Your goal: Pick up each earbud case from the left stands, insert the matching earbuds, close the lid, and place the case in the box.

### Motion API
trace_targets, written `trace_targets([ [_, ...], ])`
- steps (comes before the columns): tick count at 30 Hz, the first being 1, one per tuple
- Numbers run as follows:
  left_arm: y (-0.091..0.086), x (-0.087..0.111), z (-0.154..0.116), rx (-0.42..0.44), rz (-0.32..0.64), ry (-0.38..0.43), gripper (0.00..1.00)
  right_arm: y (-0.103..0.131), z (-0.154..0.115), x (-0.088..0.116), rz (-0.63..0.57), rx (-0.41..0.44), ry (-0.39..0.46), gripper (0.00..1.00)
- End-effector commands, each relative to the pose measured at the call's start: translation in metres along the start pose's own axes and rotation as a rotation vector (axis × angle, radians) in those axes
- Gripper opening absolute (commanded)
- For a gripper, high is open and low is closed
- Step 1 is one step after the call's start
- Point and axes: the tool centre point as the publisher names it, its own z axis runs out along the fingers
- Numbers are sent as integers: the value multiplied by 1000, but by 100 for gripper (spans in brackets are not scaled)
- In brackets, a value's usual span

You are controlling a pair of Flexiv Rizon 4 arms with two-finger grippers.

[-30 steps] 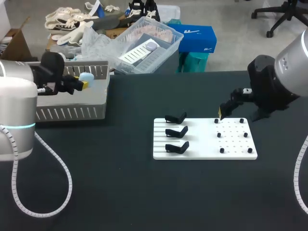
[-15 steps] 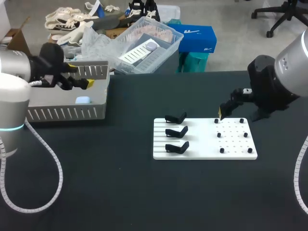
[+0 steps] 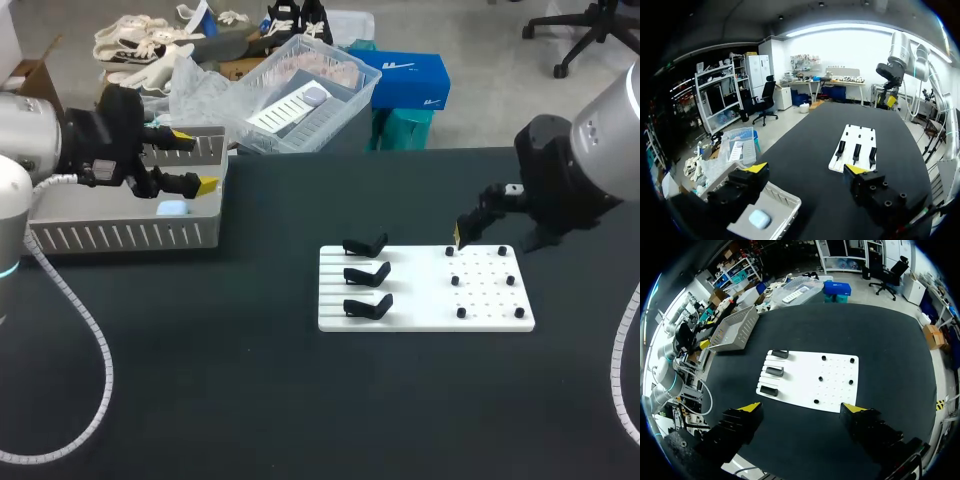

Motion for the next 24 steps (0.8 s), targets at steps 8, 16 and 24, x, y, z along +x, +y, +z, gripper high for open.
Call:
trace_targets([
  [8,-26,3,-12,83,-10,35,100,0,0,2,2,2,-7,100],
  [16,-29,4,-11,120,-6,45,100,0,0,2,2,2,-7,100],
  [24,-30,3,-11,128,3,46,100,0,0,2,2,2,-7,100],
])
